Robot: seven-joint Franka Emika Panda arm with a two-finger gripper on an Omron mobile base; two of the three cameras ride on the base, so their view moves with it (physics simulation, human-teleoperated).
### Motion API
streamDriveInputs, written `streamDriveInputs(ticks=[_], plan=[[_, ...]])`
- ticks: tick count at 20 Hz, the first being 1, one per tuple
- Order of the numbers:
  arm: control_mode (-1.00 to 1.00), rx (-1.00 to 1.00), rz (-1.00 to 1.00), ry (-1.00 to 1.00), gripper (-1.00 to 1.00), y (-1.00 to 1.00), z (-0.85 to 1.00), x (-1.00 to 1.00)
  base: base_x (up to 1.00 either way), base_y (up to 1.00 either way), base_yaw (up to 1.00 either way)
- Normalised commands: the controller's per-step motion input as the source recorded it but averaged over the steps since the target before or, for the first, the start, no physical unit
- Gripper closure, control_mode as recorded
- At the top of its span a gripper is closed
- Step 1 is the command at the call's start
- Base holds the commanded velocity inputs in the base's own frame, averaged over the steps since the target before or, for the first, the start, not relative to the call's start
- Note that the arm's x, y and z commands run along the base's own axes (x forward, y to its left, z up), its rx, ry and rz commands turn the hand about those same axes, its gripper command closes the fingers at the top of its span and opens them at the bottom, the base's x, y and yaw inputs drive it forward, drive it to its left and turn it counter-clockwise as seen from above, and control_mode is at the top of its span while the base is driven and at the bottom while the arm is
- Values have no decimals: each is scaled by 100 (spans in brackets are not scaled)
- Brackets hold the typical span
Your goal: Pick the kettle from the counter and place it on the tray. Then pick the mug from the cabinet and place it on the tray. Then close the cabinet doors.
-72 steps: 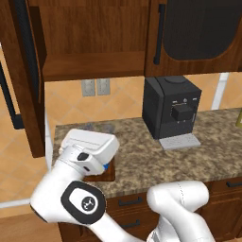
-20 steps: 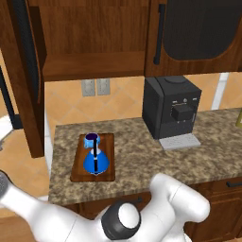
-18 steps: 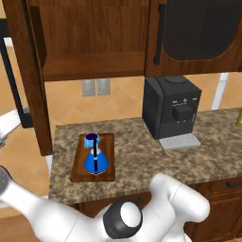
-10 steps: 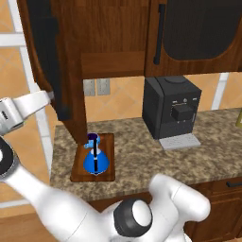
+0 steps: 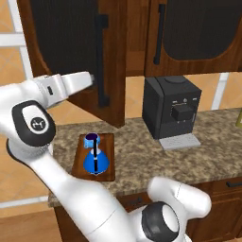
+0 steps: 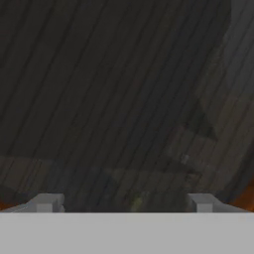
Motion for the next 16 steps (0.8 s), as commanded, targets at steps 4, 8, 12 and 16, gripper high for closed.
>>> streamDriveInputs(ticks=[4, 8, 12, 16], plan=[[-100, 4, 30, -9, -100, -78, 0, 46, 0, 0, 0], [-100, 4, 32, -4, -100, -75, 1, 66, 0, 0, 0], [-100, 5, 35, 0, -100, -70, 9, 84, 0, 0, 0], [-100, 4, 31, 1, -100, -58, 17, 93, 0, 0, 0]])
